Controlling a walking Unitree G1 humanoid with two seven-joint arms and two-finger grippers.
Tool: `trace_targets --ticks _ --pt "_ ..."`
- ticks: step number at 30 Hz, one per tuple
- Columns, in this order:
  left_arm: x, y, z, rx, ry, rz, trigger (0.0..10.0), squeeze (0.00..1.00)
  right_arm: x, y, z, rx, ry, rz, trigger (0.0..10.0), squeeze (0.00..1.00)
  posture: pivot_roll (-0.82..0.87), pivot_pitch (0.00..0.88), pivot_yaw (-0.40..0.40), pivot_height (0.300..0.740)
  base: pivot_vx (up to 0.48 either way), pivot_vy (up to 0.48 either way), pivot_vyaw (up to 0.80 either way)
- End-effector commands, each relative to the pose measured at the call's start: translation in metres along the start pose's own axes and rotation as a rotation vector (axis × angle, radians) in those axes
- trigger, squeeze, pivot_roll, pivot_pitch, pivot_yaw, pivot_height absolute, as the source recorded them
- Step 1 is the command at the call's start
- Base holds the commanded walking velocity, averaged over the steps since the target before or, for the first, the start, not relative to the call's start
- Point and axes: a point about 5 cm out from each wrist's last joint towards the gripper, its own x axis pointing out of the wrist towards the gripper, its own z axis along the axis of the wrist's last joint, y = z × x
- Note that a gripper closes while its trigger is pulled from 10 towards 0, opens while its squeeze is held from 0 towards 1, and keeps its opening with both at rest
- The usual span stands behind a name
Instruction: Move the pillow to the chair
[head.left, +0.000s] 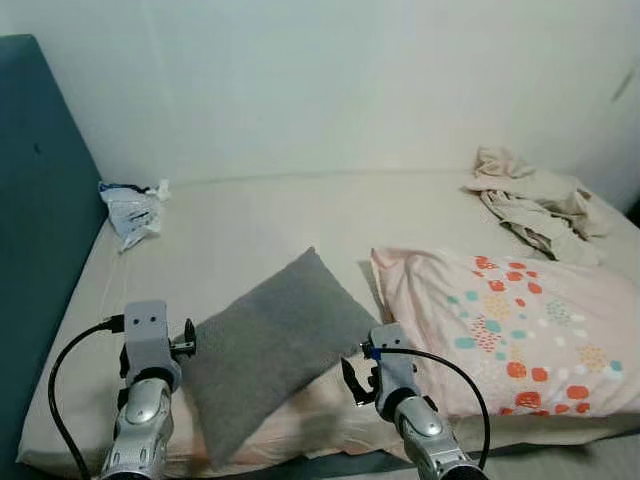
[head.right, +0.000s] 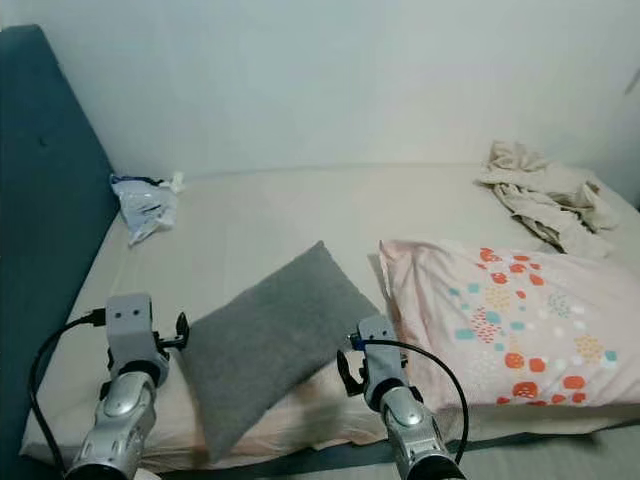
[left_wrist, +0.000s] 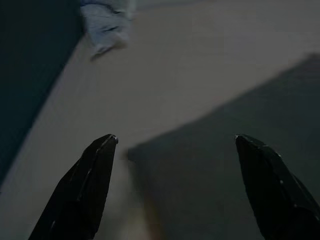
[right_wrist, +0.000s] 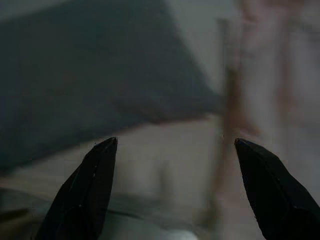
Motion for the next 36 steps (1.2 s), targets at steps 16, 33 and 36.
trace_targets --ticks 16,33,36 --pt "0.004 -0.002 0.003 0.035 -0.002 -0.002 10.0 0.00 0.001 0.000 0.000 0.009 0.001 -0.006 10.0 0.00 0.03 0.057 -0.015 0.740 0.000 0.000 0.00" --pt "0.005 -0.007 0.004 0.040 -0.007 -0.015 10.0 0.00 0.002 0.000 0.008 -0.050 -0.043 0.015 10.0 0.00 0.03 0.054 -0.018 0.740 0.000 0.000 0.28" --pt "0.004 -0.007 0.004 0.037 -0.008 -0.011 10.0 0.00 0.003 0.002 0.010 -0.046 -0.045 0.017 10.0 0.00 0.03 0.053 -0.020 0.740 0.000 0.000 0.80"
